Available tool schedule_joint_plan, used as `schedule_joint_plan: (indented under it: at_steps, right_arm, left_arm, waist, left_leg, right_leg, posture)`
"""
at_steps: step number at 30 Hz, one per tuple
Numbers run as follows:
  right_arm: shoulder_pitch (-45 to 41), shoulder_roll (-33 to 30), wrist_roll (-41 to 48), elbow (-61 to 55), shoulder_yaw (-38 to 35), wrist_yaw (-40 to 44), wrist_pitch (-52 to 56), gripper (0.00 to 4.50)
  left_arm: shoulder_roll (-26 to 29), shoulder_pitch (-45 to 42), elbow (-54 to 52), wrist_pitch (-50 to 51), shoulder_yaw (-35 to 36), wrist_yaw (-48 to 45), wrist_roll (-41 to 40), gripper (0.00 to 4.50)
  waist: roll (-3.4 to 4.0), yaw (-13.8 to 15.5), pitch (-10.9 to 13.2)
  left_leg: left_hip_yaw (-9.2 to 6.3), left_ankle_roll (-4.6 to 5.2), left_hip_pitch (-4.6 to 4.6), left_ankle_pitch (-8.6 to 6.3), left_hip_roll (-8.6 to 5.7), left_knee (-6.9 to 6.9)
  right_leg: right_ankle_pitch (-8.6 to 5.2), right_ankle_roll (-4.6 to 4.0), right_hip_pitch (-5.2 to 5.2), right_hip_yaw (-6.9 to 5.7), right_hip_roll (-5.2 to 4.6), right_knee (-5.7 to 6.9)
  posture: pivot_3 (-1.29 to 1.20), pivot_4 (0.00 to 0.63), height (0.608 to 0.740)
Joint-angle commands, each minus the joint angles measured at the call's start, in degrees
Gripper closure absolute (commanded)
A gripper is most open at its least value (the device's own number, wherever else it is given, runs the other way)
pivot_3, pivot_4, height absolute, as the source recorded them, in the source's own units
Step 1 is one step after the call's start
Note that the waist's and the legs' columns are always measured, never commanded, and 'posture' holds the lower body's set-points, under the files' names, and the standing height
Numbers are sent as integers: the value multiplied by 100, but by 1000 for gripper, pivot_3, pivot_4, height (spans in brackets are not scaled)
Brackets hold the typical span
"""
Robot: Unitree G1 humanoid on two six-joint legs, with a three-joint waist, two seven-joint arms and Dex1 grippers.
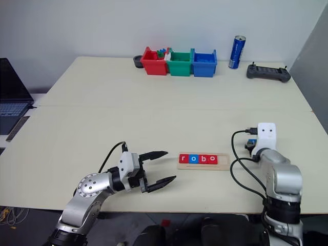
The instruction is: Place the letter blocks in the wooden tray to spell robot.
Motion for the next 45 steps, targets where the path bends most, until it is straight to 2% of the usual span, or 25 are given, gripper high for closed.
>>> schedule_joint_plan:
  at_steps: [1, 5, 8, 17, 21, 22, 26, 29, 33, 38, 45]
  right_arm:
    - [189, 186, 100, -1000, -248, -22, 850, 3039]
    - [355, 684, 30, -1712, -273, -141, 1633, 3039]
    - [473, 862, -44, -1776, -207, -204, 1701, 3039]
    - [375, 699, -171, -1587, -81, -188, 1306, 16]
    - [-2, 246, -163, -1423, 153, -31, 831, 16]
    - [-155, -39, -85, -1285, 311, 212, 541, 16]
    - [-324, -1543, 277, -588, 1108, 1900, -1012, 16]
    - [34, -2722, 250, 344, 1368, 3585, -3165, 16]
    - [268, -3643, 182, 1796, 1562, 5272, -5587, 16]
    - [-20, -3954, 145, 3302, 1797, 6460, -7000, 16]
    - [-521, -3939, -24, 4347, 2049, 7314, -7674, 16]
  left_arm:
    - [-10, -14, -165, -69, 9, 35, -95, 0]
    - [-18, -16, -147, -67, -6, 18, -102, 0]
    - [-16, -34, -134, -56, -19, -7, -110, 0]
    - [-3, -122, -54, -74, -1, -40, -104, 0]
    - [4, -99, -63, -79, 5, -37, -103, 0]
    - [5, -101, -59, -82, 6, -39, -102, 0]
    - [-6, -164, 10, -105, 2, -48, -87, 0]
    - [-10, -213, 71, -130, 0, -71, -85, 0]
    - [-10, -230, 91, -152, -14, -90, -90, 0]
    - [-24, -253, 153, -195, -21, -112, -89, 0]
    - [-36, -244, 217, -272, 10, -114, -77, 0]
  waist:
    - [1, -4, 0]
    - [2, -10, 0]
    - [2, -1, 0]
    - [2, -10, 0]
    - [6, -20, 3]
    - [6, -21, 3]
    - [9, -14, 9]
    - [7, 20, 10]
    - [3, 28, 13]
    - [2, 9, 14]
    - [3, 4, 14]
  left_leg:
    - [0, 0, 1, 0, 1, 0]
    - [0, 0, 2, 0, 4, -1]
    - [1, 0, 1, 0, 2, 0]
    - [2, 0, 2, 0, 2, -1]
    - [6, 0, 3, 0, 3, -1]
    - [5, 0, 2, 0, 3, -1]
    - [12, 0, 1, 0, 0, -2]
    - [1, 3, -4, -2, 2, -8]
    - [7, 18, -24, -10, -3, -4]
    - [11, 24, -18, -14, 0, -3]
    - [25, 24, -6, -14, 1, -2]
  right_leg:
    - [-1, -1, 0, 0, 1, 1]
    - [-14, 14, -1, -1, 4, 1]
    - [-16, 17, 0, 0, 2, -2]
    - [-18, 20, 0, -1, 1, -5]
    - [-18, 20, -2, 2, 2, -5]
    - [-19, 20, -2, 0, 2, -5]
    - [-19, 22, 1, 1, -3, -17]
    - [-19, 23, 8, -12, 0, -41]
    - [0, 12, 10, -12, -11, -75]
    - [3, 12, 9, -6, -11, -70]
    - [3, 11, 11, 4, -10, -64]
  posture:
    - [0, 150, 740]
    - [0, 150, 740]
    - [0, 150, 740]
    - [0, 150, 740]
    - [0, 150, 740]
    - [0, 150, 740]
    - [0, 150, 740]
    - [0, 150, 740]
    - [0, 150, 740]
    - [0, 150, 740]
    - [0, 150, 740]
